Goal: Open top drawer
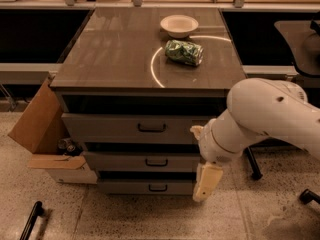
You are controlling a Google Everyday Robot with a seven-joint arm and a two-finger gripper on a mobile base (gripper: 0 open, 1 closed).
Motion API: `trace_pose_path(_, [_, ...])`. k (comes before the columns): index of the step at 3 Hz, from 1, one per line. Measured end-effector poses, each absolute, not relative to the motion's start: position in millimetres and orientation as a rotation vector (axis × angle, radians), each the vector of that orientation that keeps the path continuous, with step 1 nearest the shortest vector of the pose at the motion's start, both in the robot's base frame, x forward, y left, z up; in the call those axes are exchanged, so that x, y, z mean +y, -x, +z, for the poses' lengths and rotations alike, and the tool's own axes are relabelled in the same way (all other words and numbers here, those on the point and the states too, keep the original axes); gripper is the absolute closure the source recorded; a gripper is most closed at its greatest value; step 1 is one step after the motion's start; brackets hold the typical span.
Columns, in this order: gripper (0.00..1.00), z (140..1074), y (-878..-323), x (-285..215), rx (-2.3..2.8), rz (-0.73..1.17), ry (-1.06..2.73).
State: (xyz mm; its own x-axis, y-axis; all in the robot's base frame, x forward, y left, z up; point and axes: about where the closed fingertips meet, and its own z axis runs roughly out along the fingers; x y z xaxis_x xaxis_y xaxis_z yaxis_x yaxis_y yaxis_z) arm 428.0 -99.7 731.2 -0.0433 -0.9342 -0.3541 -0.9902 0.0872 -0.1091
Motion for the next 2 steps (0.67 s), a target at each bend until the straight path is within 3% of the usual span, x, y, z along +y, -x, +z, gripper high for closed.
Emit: trace_pose_path(2, [0.0, 697.2, -506.3, -94.6, 1.896, 0.078, 1.936])
